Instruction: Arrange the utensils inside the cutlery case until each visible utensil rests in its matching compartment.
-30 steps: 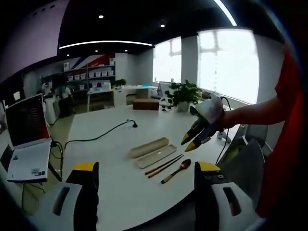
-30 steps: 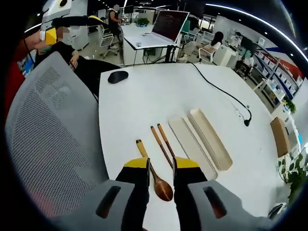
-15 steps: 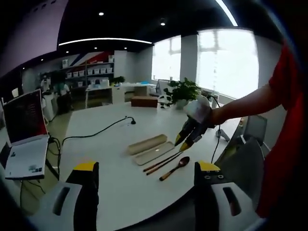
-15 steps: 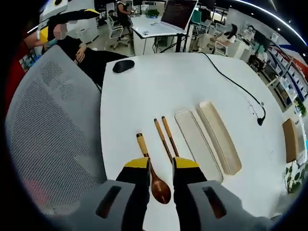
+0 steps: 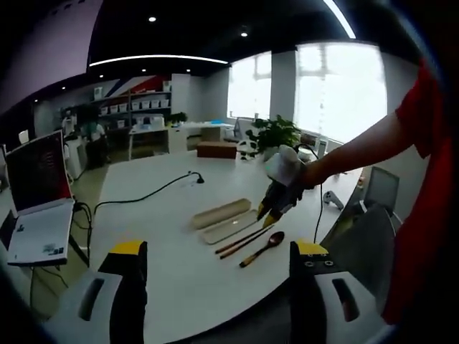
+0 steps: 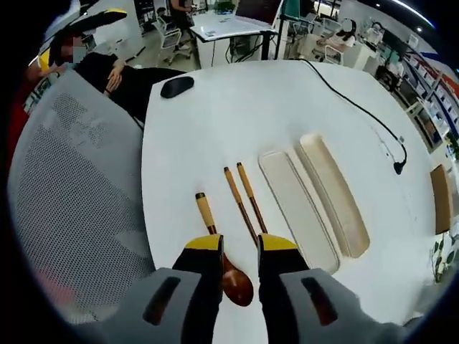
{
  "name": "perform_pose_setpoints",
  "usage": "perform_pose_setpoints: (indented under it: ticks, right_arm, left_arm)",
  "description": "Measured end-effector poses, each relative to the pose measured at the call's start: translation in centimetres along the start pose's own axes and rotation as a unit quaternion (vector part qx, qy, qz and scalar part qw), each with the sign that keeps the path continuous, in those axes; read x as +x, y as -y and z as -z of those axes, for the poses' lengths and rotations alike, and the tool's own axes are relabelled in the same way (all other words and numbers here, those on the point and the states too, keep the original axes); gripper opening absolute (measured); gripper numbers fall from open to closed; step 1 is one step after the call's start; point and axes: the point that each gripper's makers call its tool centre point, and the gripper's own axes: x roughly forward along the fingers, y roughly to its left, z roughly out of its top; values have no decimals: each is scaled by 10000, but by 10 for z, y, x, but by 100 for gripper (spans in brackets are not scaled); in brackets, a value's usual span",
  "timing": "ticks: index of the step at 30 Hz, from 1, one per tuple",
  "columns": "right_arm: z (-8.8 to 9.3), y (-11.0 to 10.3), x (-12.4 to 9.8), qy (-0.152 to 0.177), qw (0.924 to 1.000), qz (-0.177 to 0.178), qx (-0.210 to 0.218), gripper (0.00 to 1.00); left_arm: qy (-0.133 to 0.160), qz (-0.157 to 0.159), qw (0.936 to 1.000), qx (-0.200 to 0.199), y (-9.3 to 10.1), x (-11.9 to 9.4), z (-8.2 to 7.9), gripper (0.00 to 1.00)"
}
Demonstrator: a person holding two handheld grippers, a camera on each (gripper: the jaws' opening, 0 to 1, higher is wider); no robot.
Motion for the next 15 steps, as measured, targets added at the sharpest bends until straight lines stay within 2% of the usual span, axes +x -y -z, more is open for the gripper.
perform_pose_setpoints:
  ticks: [4,15]
  right_arm:
    - [1,4,4,-21,9997,125,-225,10]
    - [1,6,14,-189,9986,49,-481,11]
  left_arm:
    - [-7,-6,10000,-11,0,0,1,83]
    - [0,-36,9999,-101,8,-1,4,83]
